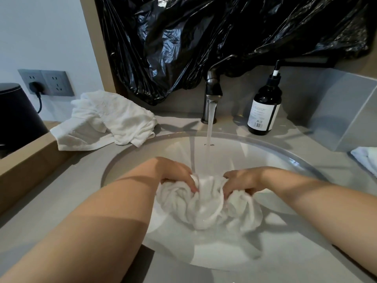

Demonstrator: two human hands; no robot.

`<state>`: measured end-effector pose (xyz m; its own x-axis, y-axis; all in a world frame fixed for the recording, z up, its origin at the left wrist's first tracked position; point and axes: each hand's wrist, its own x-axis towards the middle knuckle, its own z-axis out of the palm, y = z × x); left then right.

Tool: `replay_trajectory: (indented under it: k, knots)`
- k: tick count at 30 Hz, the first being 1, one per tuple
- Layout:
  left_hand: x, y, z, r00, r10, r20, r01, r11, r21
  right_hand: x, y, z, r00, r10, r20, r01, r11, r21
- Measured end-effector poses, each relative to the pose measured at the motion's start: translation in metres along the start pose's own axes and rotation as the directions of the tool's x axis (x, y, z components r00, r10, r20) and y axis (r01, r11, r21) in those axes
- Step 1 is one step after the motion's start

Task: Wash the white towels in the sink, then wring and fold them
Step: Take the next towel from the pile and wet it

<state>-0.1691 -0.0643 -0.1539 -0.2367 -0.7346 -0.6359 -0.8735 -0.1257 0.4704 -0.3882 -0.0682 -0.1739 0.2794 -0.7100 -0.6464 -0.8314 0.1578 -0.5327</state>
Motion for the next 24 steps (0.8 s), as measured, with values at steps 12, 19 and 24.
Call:
replay_trajectory:
  k: [12, 19, 24]
  knots:
    - [0.011, 0.005, 0.009, 0.977, 0.099, 0.19, -0.178, 0.867, 0.465, -0.013, -0.013, 0.018, 0.992, -0.121, 0.025, 0.108, 0.751, -0.651]
    - [0.027, 0.01, 0.033, 0.984, 0.168, -0.056, -0.093, 0.757, 0.647, 0.007, -0.002, 0.032, 0.989, -0.139, -0.04, 0.026, 0.441, -0.897]
    - [0.016, 0.003, 0.006, 0.99, 0.056, -0.126, -0.068, 0.993, -0.098, -0.013, -0.002, -0.009, 0.99, -0.059, -0.125, 0.021, 0.957, -0.29]
